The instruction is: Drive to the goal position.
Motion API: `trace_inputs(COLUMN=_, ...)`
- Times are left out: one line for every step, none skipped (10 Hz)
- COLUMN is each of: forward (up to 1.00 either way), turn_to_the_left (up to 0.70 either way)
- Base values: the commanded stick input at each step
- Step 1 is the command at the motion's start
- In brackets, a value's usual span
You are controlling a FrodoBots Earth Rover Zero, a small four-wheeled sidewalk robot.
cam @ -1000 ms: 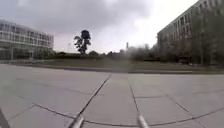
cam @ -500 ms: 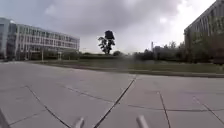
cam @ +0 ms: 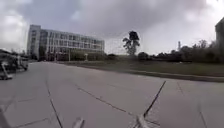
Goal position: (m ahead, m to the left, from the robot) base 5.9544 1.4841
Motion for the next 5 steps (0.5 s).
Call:
trace_inputs(forward=0.70, turn_to_the_left=0.21)
trace_inputs(forward=0.70, turn_to_the_left=0.19)
trace_inputs(forward=0.70, turn_to_the_left=0.13)
trace_inputs(forward=0.70, turn_to_the_left=0.05)
trace_inputs(forward=0.70, turn_to_the_left=0.03)
